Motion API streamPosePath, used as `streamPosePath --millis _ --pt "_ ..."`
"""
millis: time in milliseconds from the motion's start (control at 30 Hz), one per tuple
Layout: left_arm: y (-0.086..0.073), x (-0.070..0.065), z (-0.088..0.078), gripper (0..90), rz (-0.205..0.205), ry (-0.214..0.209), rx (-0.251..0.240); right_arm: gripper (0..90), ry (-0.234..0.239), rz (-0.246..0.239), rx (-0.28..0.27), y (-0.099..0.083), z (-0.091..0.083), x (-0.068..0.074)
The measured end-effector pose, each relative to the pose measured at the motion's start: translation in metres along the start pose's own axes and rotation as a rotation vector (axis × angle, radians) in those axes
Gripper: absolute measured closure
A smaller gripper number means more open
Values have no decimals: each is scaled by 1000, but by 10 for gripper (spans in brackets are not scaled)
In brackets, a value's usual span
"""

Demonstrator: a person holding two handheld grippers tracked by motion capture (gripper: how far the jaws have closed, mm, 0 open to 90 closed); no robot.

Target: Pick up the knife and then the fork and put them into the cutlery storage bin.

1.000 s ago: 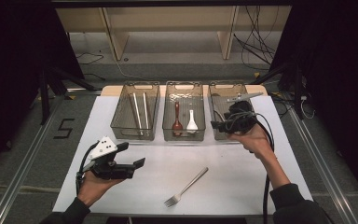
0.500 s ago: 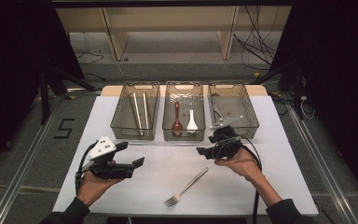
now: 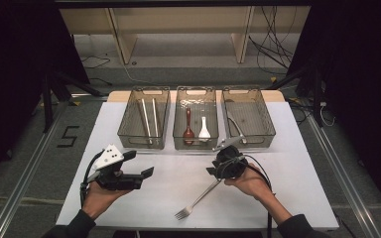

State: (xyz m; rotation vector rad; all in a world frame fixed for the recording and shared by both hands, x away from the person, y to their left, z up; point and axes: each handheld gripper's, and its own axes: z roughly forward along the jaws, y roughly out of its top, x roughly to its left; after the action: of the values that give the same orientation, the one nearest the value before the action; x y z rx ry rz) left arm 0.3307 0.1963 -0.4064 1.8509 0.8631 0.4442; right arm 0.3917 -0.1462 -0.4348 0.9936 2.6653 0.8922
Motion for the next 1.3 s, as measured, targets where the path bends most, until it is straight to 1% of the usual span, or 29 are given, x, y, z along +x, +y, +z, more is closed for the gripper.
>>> streamPosePath --millis 33,100,200,233,400,533,800,900,1133,1233,1300 --pt "0 0 0 154 -1 1 -1 739 3 -6 7 -1 2 1" --pt "0 0 0 154 -6 1 -3 797 -1 -20 22 -3 5 1" --pt "0 0 0 154 0 1 -1 879 -1 -24 44 -4 8 2" --pt "0 0 0 154 0 1 1 900 1 -31 46 -4 9 2" --pt "0 0 0 154 -1 1 0 900 4 -42 73 -6 13 3" --pt "0 0 0 154 -8 0 -5 900 8 -42 108 -9 19 3" --pt "0 0 0 154 -6 0 -5 900 -3 -46 172 -13 28 2" --pt "0 0 0 154 -7 -1 -5 900 4 -47 169 -13 30 1" --pt "0 0 0 154 -2 -1 1 900 21 -22 200 -15 28 -1" --pt "0 0 0 154 -8 -1 -6 900 25 -13 228 -17 25 -1" --pt "0 0 0 154 -8 0 -3 900 34 7 246 -19 23 -1"
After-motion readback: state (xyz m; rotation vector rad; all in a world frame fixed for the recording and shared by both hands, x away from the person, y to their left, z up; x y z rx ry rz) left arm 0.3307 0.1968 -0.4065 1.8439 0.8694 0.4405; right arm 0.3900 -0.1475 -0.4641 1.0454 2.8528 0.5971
